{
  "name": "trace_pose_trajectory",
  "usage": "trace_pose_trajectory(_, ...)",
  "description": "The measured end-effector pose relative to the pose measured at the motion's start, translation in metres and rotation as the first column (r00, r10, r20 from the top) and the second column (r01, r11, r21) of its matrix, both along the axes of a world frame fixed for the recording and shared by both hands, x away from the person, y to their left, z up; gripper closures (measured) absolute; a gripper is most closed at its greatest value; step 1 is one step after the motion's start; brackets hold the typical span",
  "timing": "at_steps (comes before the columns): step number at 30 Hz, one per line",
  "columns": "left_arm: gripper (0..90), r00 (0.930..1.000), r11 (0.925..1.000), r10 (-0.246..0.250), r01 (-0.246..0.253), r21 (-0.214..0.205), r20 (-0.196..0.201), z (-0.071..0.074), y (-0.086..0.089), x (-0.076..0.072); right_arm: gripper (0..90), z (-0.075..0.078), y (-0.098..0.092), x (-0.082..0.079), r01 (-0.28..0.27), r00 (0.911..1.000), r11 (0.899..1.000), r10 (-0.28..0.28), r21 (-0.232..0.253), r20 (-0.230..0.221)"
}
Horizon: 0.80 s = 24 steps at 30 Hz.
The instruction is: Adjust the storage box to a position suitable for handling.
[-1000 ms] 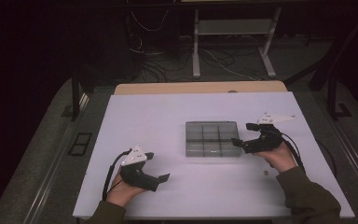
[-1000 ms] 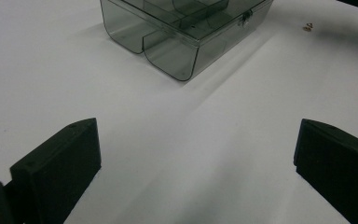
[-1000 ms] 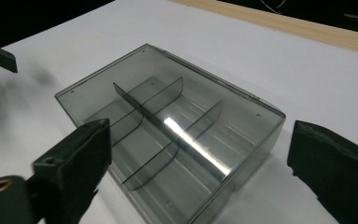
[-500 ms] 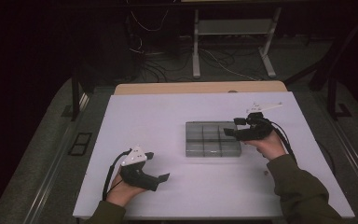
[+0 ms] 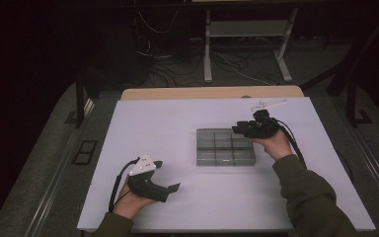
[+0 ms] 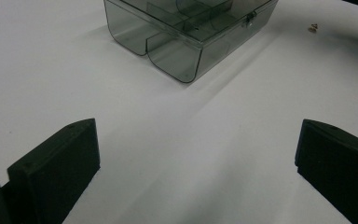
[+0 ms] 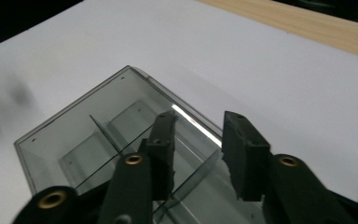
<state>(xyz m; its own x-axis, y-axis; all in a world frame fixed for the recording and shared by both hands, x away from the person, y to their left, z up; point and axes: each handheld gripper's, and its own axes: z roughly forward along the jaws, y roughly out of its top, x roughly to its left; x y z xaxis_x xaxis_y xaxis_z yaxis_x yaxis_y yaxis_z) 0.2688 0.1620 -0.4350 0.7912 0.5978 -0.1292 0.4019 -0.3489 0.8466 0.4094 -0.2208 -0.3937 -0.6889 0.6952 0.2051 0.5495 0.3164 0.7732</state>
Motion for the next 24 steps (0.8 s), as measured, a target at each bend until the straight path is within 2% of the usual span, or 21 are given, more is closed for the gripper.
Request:
trace_pose_trajectory(7,0.0,1.0000,1.0000,-0.003,0.003,0.003,0.004,0.000,-0.001,0.000,81.9,-0.005,0.009,0.016,0.006,0.9997,1.000,-0.006,-0.017,-0.023)
trace_pose_trajectory(12,0.0,1.0000,1.0000,-0.003,0.003,0.002,0.004,0.000,-0.001,0.000,87.2,-0.007,0.015,0.024,0.003,0.9993,1.000,-0.004,-0.021,-0.037)
trace_pose_trajectory(13,0.0,1.0000,1.0000,-0.003,0.003,0.001,0.004,0.000,-0.001,0.000,89.1,-0.007,0.018,0.027,0.000,0.9987,1.000,-0.002,-0.027,-0.051)
trace_pose_trajectory(24,0.0,1.0000,1.0000,-0.006,0.006,0.000,0.004,0.000,-0.001,0.000,89.3,-0.011,0.033,0.043,0.005,0.9960,0.997,-0.012,-0.075,-0.089)
